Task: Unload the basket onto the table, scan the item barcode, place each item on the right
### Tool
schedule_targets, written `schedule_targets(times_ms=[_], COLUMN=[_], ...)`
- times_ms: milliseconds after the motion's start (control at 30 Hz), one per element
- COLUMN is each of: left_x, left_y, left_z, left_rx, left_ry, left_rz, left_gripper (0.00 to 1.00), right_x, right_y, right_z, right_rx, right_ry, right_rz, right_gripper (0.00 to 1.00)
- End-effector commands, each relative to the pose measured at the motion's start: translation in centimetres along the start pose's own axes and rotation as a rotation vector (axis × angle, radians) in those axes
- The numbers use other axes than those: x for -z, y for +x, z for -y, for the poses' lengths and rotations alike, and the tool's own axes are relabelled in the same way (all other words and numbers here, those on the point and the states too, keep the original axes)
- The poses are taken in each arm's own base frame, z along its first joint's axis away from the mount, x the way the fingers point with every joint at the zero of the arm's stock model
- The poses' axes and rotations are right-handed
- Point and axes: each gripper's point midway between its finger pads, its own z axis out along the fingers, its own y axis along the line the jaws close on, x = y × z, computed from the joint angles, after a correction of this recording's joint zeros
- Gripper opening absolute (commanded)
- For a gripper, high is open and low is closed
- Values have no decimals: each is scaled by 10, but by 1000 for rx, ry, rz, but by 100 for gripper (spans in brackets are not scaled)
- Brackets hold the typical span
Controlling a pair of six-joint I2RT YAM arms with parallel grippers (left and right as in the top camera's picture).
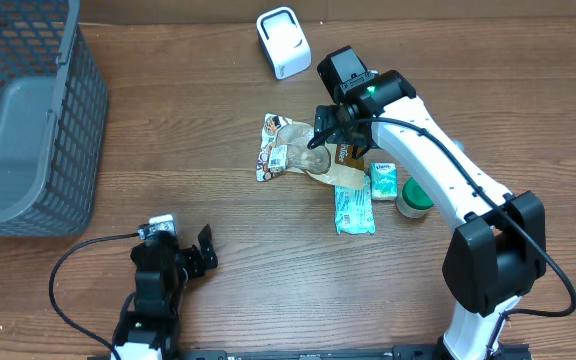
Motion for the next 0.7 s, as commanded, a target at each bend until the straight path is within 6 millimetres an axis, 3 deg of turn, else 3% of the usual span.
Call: schedule_targets(times_ms=[0, 267, 367, 533, 667], left_x=[4, 16, 31, 61, 78], left_y=[-16, -22, -38, -84, -104], left_z=[3, 5, 7, 13, 11], left_rx=[-42, -66, -113, -149, -146], left_ry=[12, 28, 36, 60, 60], left_rz=[71, 106, 199, 436, 549], left_gripper=[100, 100, 100, 100, 100], right_x=[7, 7, 7, 7, 7], right_y=[-4, -4, -4, -4, -4], right_z=[-1, -1, -1, -1, -1], right_rx=[-9, -9, -9, -9, -9], right_ry=[-7, -7, -7, -7, -7], right_rz=[23, 23, 23, 23, 23], right_gripper=[100, 100, 100, 100, 100])
